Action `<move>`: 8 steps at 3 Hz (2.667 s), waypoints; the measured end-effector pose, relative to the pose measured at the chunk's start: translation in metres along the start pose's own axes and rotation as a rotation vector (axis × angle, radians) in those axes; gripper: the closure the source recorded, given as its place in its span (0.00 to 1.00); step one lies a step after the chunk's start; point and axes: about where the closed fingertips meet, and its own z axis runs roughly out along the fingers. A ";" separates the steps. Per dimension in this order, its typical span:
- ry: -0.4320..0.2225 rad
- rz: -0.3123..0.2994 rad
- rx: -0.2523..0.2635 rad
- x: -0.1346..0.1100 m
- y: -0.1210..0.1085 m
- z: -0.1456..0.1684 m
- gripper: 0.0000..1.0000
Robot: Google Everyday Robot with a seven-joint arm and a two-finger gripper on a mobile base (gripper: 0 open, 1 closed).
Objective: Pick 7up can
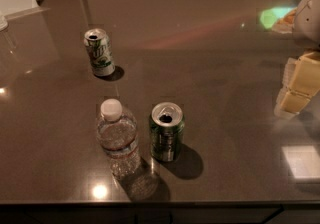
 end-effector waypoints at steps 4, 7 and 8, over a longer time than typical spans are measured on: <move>-0.102 -0.020 -0.003 -0.035 -0.028 0.011 0.00; -0.334 -0.052 0.020 -0.160 -0.069 0.070 0.00; -0.421 -0.036 -0.009 -0.215 -0.076 0.093 0.00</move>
Offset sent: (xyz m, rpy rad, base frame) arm 0.0250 0.0209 0.0000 0.0768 0.0144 0.0400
